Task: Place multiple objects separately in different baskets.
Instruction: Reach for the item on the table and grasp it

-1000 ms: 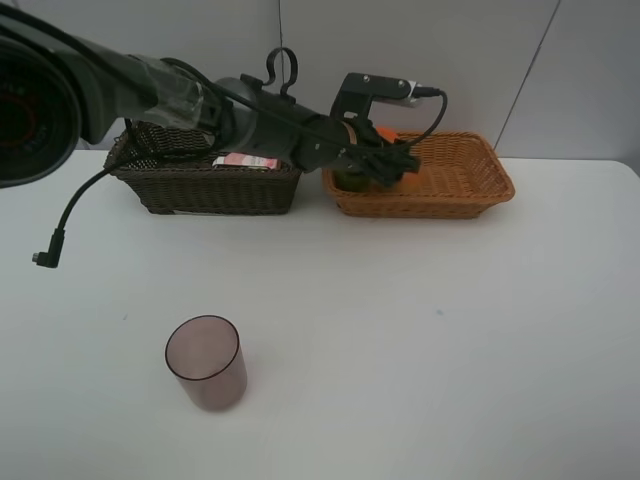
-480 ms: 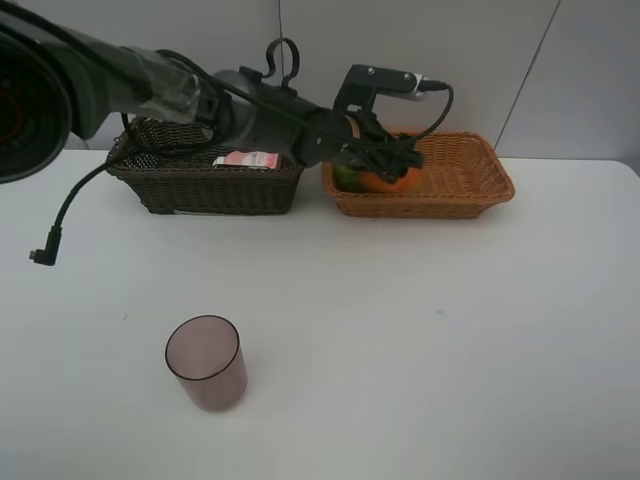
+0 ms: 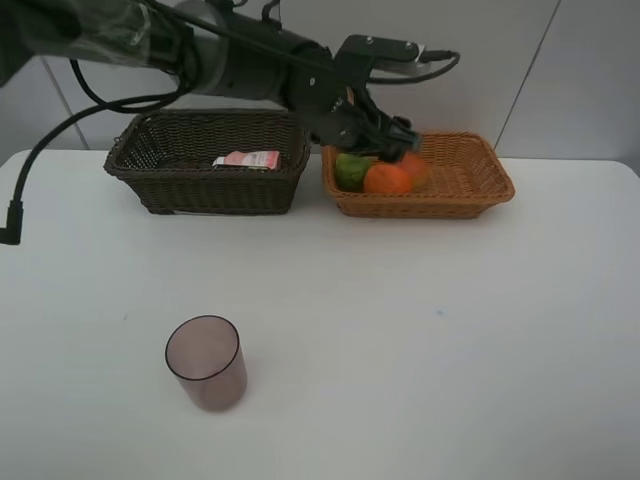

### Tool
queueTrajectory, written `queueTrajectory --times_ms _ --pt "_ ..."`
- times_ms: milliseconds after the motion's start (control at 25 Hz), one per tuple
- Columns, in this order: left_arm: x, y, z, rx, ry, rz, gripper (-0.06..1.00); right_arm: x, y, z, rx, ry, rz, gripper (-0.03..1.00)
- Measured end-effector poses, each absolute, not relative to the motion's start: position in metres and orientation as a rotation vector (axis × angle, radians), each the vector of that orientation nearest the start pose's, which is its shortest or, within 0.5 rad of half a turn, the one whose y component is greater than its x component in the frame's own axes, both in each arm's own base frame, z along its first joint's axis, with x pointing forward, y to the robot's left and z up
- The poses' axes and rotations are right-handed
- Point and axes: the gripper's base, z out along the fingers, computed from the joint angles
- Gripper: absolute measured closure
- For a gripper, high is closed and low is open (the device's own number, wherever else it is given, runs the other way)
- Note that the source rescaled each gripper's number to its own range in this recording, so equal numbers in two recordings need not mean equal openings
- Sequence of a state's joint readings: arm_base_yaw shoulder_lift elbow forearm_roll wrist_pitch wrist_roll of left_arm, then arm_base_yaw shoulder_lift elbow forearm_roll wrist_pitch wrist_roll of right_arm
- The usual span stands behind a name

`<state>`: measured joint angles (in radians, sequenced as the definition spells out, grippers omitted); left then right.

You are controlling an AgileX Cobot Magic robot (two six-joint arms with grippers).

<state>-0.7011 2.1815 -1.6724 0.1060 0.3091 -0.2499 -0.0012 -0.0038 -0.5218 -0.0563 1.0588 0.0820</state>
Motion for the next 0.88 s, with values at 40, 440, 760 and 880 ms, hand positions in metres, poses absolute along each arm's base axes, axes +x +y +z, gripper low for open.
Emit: queueTrajectory --times_ms 40,440,760,880 --pt "0.378 -0.314 0.195 0.637 2.309 -0.354 -0.01 -0.008 -0.004 0.284 0.087 2.014 -0.016 -0.03" --pt "0.336 -0.268 0.241 0.962 2.629 0.019 -0.01 -0.008 -0.004 0.284 0.087 2.014 -0.016 -0.03" --pt "0.313 -0.249 0.279 1.183 2.611 0.087 -0.02 -0.008 -0.004 0.284 0.087 2.014 -0.016 -0.03" --pt "0.31 -0.25 0.286 1.257 2.57 0.05 -0.05 -0.008 -0.004 0.284 0.087 2.014 -0.016 -0.03"
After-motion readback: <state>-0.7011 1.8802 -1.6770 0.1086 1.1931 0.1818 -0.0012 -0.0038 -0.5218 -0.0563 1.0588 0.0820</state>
